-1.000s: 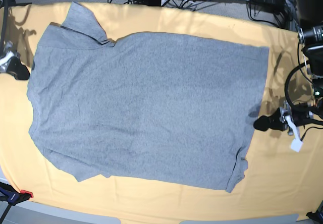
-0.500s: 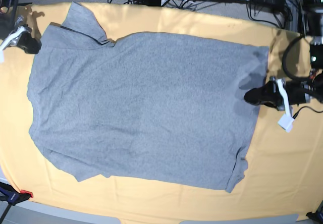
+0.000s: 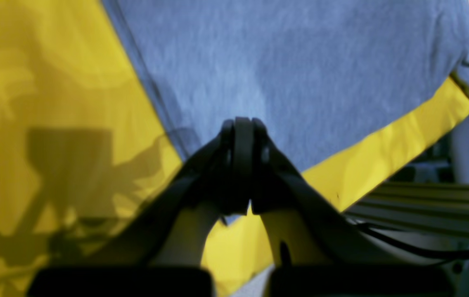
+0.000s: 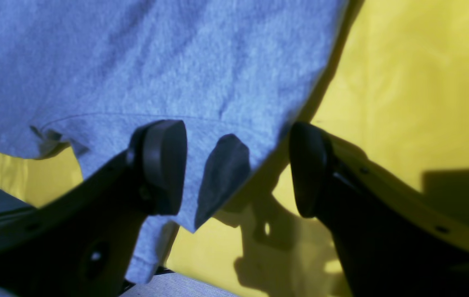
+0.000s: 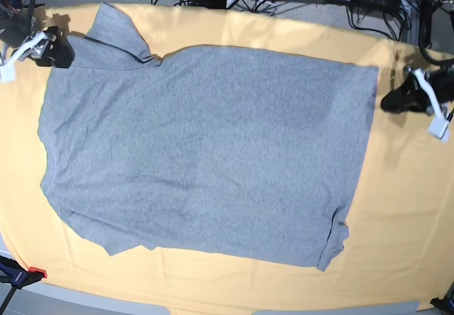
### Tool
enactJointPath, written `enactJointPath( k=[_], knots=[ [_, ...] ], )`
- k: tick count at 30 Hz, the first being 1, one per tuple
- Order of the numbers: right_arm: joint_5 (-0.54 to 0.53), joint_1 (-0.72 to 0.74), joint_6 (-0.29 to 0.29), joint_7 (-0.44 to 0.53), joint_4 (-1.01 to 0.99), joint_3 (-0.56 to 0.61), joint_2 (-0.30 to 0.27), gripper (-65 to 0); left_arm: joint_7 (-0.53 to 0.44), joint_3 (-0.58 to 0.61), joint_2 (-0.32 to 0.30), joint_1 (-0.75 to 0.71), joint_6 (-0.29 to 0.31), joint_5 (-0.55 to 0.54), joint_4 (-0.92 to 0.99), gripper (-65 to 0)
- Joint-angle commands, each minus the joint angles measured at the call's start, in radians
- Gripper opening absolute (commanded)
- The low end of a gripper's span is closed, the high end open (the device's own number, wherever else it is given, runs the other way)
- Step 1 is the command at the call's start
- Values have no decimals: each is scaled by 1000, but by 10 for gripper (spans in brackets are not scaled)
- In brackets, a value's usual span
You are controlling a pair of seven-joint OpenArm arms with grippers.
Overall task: Layout the t-shirt on the table in an organized manner, then fold the t-shirt properly
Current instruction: 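Move both grippers to the shirt's shoulder corners and grasp them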
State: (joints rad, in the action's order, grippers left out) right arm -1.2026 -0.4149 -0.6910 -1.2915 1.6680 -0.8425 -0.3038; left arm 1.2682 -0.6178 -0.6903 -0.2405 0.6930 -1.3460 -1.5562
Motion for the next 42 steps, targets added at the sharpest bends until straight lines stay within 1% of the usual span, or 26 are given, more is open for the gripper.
enactJointPath(
  k=[1,4,6,8,9,12,19,21,24,26,28,29,30,32,33,35,36,37,38,41,42],
  knots=[
    [-3,2,8,15,14,-10,-7,-241,-19,-21,-21,-8,5,-23,-14,-650],
    [-13,-5,13,11,14,-10,21,-241,-19,-32,-7,-34,5,-23,-14,-650],
    [-54,-15,-7,10,14,-10,29,-241,-20,-32,6,-33,5,-24,-14,-650],
    [-103,-34,-7,10,14,-10,30,-241,-35,-32,21,-33,5,-23,-14,-650],
    [-107,-42,-7,10,14,-10,30,-241,-34,-32,26,-34,5,-23,-14,-650],
    [-83,-53,-7,11,14,-10,31,-241,-35,-32,40,-33,5,-19,-14,-650],
    [-68,-50,-7,90,14,-10,34,-243,-38,-32,63,-33,5,-19,-13,-650],
    [-17,-41,-7,122,14,-10,42,-243,-39,-32,64,-33,5,-18,-13,-650],
    [105,-21,-7,187,12,-10,62,-243,-53,-32,64,-33,5,-11,-13,-650],
    [129,-9,-6,217,12,-9,69,-243,-61,-32,68,-33,5,-11,-13,-650],
    [138,3,-4,218,12,-9,71,-248,-64,-32,75,-33,5,-11,-13,-650],
    [143,7,-4,214,12,-9,71,-259,-64,-32,79,-33,3,-6,-13,-650],
    [151,8,-2,214,12,-9,71,-290,-66,-32,82,-33,-7,11,-13,-650],
    [163,8,4,214,12,-9,71,-381,-86,-32,93,-31,-26,67,-13,-650],
    [165,8,3,213,12,-9,71,-433,-107,-32,98,-31,-53,107,-13,-650],
    [164,8,0,207,12,-9,71,-528,-161,-32,113,-31,-126,191,-13,-650],
    [164,8,-7,206,12,-9,71,-551,-178,-32,123,-31,-158,230,-13,-650],
    [164,8,-7,206,12,-9,71,-552,-192,-32,130,-31,-182,259,-13,-635],
    [164,8,-7,206,12,-9,71,-548,-200,-32,140,-31,-200,283,-13,-559],
    [156,8,-7,199,12,-9,71,-525,-206,-32,173,-31,-230,303,-13,-273],
    [152,8,-7,196,12,-9,71,-524,-207,-32,183,-31,-245,303,-13,-202]
  ],
)
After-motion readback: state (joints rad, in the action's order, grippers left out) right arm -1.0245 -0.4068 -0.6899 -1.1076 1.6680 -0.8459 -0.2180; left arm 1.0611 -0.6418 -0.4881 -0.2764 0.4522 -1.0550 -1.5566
